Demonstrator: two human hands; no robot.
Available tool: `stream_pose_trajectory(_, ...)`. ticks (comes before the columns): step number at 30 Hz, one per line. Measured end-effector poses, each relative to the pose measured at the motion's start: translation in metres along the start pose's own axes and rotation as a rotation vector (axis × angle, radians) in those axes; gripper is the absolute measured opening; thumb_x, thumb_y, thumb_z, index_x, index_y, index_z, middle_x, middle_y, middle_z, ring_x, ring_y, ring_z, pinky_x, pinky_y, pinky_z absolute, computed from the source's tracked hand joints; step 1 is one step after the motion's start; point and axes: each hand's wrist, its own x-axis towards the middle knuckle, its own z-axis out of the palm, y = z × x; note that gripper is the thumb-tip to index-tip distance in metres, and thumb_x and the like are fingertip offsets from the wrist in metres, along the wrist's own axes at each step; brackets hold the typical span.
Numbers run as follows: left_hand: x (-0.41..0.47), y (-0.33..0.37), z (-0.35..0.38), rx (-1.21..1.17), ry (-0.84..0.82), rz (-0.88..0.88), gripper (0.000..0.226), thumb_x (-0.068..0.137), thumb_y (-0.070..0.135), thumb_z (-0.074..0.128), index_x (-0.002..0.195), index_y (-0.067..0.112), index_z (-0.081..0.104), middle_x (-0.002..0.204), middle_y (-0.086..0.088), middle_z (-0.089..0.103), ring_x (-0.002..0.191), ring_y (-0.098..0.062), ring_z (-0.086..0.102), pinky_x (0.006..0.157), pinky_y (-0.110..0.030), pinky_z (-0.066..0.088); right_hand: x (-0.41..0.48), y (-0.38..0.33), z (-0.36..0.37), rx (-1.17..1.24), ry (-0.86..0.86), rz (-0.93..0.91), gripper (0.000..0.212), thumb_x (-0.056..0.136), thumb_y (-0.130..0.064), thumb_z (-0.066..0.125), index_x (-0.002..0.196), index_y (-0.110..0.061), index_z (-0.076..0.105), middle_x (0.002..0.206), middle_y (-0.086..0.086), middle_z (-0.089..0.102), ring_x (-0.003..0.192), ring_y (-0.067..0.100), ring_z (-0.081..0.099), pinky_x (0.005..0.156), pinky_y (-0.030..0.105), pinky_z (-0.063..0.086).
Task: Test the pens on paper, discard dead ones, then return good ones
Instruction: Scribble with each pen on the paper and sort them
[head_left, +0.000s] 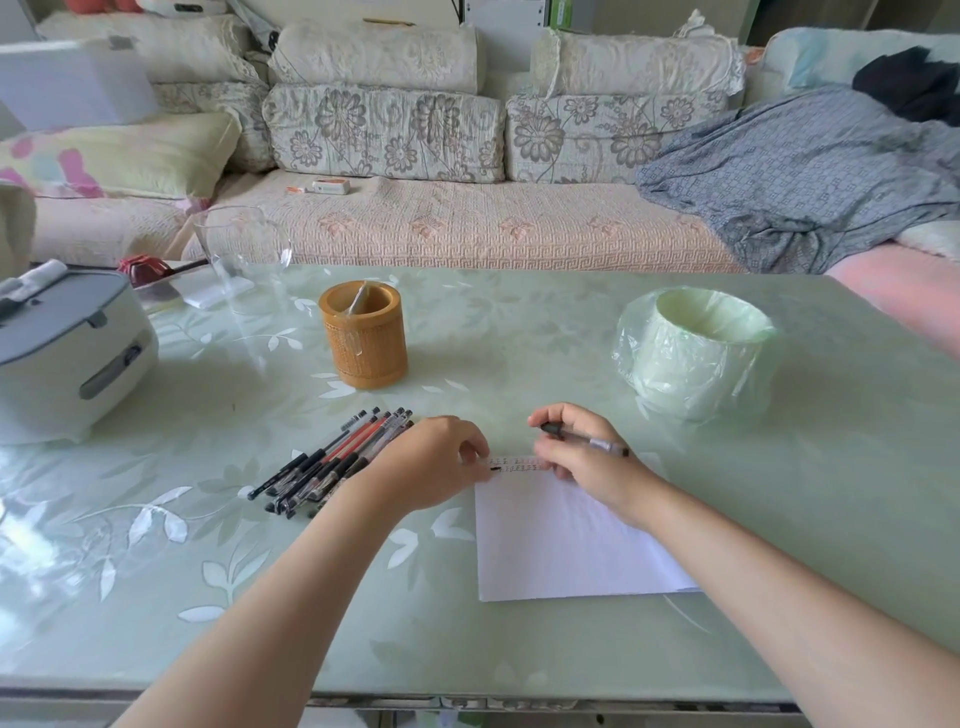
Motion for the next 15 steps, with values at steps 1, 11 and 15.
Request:
stream_pose_trajectory(1, 0.001, 0.000, 0.001, -0.011, -0.006, -0.007, 0.016, 0.084, 0.036, 0.071, 0.098, 0.028, 0.069, 0.092, 0.013, 0.064, 0.071, 0.000, 0.052, 0.063, -0.018, 0.040, 0.001, -0.001, -0.001, 0.013, 0.004, 0.013, 0.020, 0.093, 0.002, 0.052, 0.101, -0.012, 0.063, 0.073, 0.007, 0.054, 0.056, 0.010, 0.051, 0.054, 0.023, 0.036)
stream_pose_trajectory(11, -0.001, -0.009, -0.008, 0.111, 0.051, -0.013, 0.018, 0.088, 0.030, 0.064, 0.106, 0.032, 0.066, 0.101, 0.010, 0.059, 0.095, -0.011, 0.050, 0.077, -0.028, 0.045, 0.003, -0.002, 0.001, -0.008, 0.017, -0.048, 0.026, 0.102, -0.010, 0.043, 0.100, -0.011, 0.070, 0.079, 0.006, 0.061, 0.056, 0.021, 0.054, 0.044, 0.017, 0.035)
stream_pose_trajectory(15, -0.004, -0.007, -0.010, 0.098, 0.129, 0.070, 0.023, 0.085, 0.038, 0.067, 0.107, 0.035, 0.065, 0.102, 0.011, 0.054, 0.101, -0.011, 0.047, 0.081, -0.025, 0.040, 0.006, -0.005, 0.012, -0.029, 0.029, -0.054, 0.024, 0.096, -0.001, 0.046, 0.098, -0.011, 0.068, 0.076, 0.006, 0.064, 0.061, 0.020, 0.058, 0.049, 0.020, 0.039)
